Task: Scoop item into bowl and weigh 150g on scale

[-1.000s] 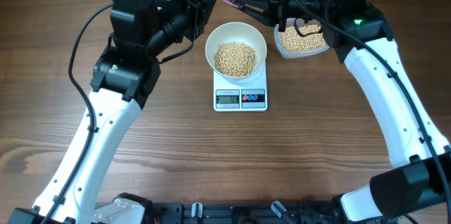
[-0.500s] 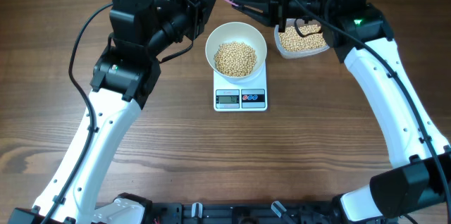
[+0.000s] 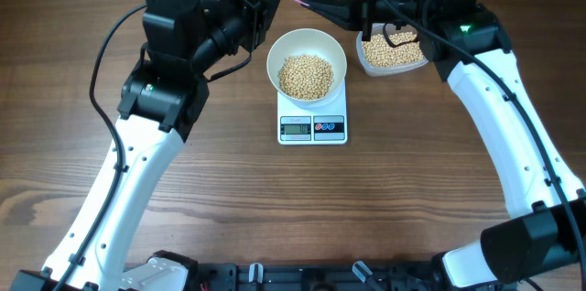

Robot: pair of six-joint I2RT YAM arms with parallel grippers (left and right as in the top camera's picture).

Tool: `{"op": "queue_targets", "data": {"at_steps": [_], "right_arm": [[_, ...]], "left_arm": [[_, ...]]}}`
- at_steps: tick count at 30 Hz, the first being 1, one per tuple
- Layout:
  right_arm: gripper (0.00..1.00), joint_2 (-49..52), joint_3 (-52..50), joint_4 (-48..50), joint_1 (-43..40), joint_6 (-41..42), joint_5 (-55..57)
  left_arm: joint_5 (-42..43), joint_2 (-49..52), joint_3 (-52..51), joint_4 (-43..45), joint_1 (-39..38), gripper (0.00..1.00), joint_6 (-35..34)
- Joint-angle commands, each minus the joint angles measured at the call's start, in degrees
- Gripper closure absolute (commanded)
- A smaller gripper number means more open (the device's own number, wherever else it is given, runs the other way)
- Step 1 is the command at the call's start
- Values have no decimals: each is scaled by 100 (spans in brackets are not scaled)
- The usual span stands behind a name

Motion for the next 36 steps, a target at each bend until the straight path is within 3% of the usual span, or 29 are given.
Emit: {"op": "queue_targets", "data": {"at_steps": [1, 3, 8, 17, 29, 36], "right_arm": [[96, -92, 107, 42, 35, -116, 149], [96, -90, 107, 37, 33, -271, 291], [96, -90, 107, 105, -81, -413, 560], [96, -92, 107, -365, -881, -1508, 804], [96, -101, 168, -3058, -2061, -4752, 2026], [96, -101, 590, -4570, -2118, -6721, 4105]], "left_arm": [[37, 59, -33, -9, -101, 60, 0], [37, 59, -33, -22, -101, 32, 22], [31, 59, -33, -308, -98, 18, 52], [-146, 59, -33, -785, -98, 14, 1147], [-632, 59, -33, -2065, -63, 15, 3075], [-726, 59, -33, -3434, 120, 15, 4409]]}}
